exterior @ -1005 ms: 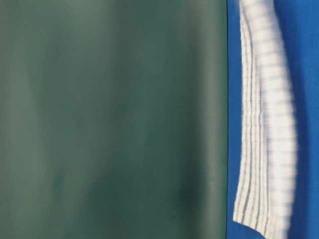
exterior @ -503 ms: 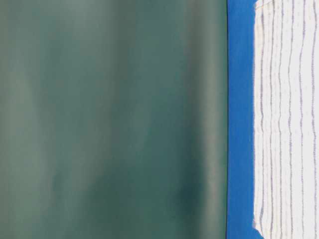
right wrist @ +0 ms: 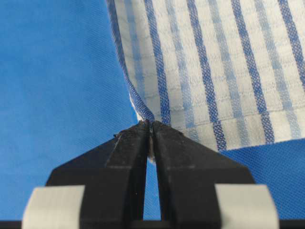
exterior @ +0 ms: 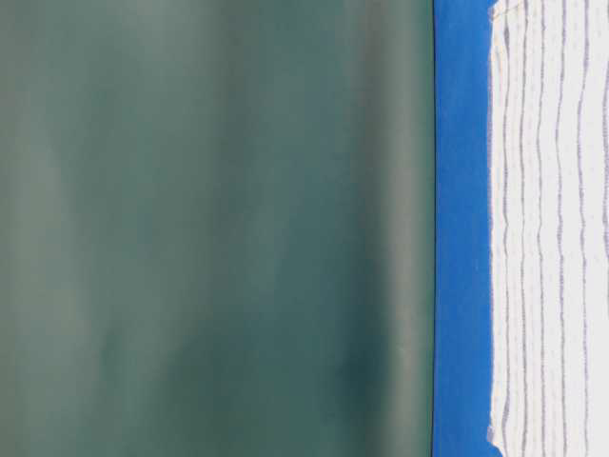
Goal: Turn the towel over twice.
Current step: 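Open both grippers, release the towel, and retract outward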
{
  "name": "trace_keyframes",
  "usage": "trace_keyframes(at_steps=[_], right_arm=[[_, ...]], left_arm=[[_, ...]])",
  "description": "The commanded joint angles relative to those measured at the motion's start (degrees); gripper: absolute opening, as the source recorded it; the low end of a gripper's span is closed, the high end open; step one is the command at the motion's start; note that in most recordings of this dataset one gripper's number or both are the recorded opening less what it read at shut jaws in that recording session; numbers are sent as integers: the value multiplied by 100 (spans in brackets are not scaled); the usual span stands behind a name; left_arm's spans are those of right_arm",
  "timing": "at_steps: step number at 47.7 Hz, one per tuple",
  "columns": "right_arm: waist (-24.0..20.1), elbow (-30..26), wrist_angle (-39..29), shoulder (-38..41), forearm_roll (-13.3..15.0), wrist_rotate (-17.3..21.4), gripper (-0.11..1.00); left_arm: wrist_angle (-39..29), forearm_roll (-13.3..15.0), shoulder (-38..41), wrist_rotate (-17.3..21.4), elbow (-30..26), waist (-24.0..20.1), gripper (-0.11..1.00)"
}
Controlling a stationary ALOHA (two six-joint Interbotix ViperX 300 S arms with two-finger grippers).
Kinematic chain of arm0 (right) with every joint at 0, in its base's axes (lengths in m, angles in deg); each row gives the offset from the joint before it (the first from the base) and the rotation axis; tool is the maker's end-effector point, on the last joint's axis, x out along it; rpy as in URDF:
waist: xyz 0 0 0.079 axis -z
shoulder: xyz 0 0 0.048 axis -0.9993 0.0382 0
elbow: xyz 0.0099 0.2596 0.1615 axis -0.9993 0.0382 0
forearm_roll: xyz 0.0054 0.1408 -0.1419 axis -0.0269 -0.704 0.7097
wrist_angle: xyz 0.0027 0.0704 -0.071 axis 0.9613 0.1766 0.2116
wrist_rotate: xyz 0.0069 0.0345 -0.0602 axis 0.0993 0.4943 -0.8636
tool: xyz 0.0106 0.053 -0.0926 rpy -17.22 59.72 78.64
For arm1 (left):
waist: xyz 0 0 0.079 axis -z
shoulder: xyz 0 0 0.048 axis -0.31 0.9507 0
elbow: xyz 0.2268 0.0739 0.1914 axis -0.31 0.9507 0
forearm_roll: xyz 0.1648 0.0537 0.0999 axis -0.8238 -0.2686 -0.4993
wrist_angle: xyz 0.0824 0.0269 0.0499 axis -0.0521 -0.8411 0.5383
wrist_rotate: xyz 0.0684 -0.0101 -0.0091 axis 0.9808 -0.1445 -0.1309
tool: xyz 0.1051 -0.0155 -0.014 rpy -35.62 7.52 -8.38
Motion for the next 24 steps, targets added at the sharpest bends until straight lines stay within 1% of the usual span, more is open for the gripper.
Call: trace_keyframes(at_steps=[1,5,8,11,13,16,18,20,22,24], right_arm=[[-35,-105,53,-9,-9,-18,6],[-35,-114,53,-9,0,-18,6],[-26,-132,44,-18,0,-26,6],[-35,-176,35,-18,0,-44,6],[-35,-220,26,-44,0,-88,8],[-26,-264,44,-105,35,-123,24],[-26,-290,44,-176,88,-167,39],[-26,-308,35,-272,167,-193,50],[-18,-316,44,-431,290,-229,61],[18,-316,53,-571,378,-281,68]], left_arm=[[53,9,-53,18,-35,-26,3],[53,9,-44,18,-35,-53,3],[35,9,-62,26,-44,-53,6],[9,18,-105,26,-79,-44,16],[-9,9,-149,35,-97,-53,27],[-44,18,-255,88,-123,-53,43],[-88,9,-378,114,-149,-53,54],[-141,0,-492,132,-158,-62,64],[-202,0,-633,158,-158,-88,72],[-246,0,-782,185,-149,-123,76]])
